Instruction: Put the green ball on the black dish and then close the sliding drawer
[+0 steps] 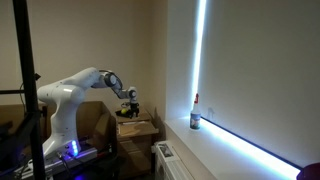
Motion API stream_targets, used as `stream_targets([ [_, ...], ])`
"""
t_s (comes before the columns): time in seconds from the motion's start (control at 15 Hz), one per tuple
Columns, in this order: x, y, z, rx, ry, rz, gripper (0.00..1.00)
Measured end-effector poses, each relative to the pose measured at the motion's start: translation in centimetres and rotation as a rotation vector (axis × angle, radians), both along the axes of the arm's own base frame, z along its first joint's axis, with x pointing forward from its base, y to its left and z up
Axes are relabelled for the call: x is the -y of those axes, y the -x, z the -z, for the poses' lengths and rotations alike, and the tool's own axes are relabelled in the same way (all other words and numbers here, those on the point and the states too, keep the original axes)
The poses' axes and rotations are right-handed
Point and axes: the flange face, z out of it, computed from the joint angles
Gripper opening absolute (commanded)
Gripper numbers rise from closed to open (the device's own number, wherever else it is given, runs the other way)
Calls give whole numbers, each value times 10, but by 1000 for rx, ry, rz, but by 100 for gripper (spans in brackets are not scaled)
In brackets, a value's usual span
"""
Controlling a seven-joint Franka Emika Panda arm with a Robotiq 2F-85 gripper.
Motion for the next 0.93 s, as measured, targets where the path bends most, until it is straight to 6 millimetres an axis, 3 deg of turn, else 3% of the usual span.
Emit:
stream_targets([
  [0.27,39,-3,23,-122,-70,152,100],
  [0.4,54,-9,23,-109,-106,199,100],
  [0.73,47,-8,25,-111,-105,188,100],
  [0.93,44,-24,10,29,-116,168,100],
])
